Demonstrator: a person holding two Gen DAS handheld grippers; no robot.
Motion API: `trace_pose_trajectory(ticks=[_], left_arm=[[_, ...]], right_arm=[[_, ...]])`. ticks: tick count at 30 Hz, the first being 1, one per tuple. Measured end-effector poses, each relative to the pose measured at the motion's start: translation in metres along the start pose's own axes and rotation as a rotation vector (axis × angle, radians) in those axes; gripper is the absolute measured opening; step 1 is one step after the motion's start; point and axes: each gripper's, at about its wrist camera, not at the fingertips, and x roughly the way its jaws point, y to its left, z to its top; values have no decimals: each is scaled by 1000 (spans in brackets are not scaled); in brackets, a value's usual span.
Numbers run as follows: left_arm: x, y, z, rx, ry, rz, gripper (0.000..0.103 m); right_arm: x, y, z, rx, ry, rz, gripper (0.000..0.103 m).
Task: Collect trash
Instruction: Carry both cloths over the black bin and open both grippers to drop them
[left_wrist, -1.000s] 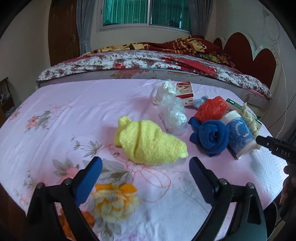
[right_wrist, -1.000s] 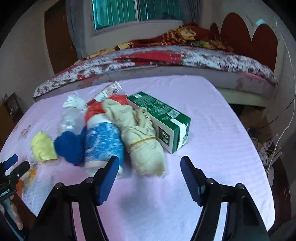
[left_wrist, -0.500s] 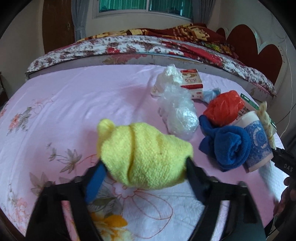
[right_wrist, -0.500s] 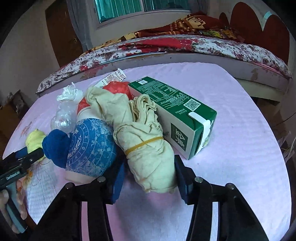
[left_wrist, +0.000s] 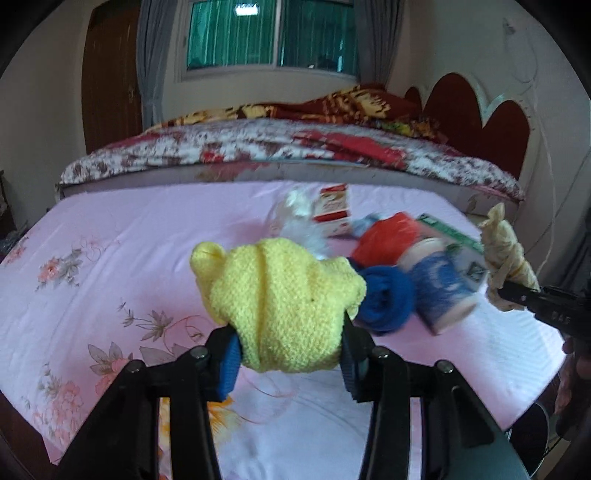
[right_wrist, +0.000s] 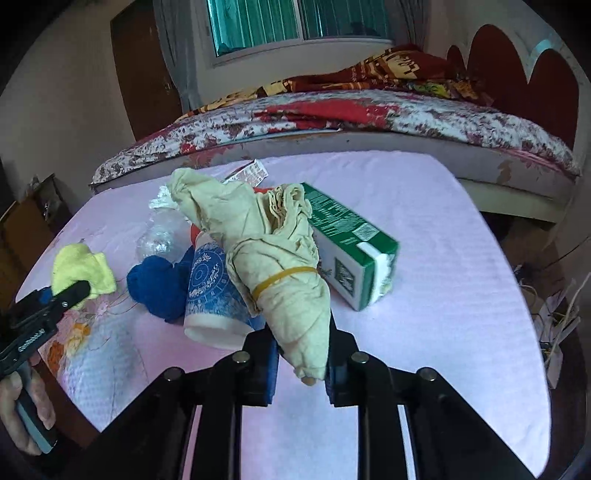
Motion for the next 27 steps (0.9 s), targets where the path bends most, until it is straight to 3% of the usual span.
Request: trace_pose_trajectory(ticks=[14,27], left_arm=[[-20,-94,-8,130,8,-164,46],[-36,-187,-30,247,47,-328,46]], right_arm=[[-87,-44,-32,4,-40,-138,21],[-146,-114,-92,94,-9,-249,21]])
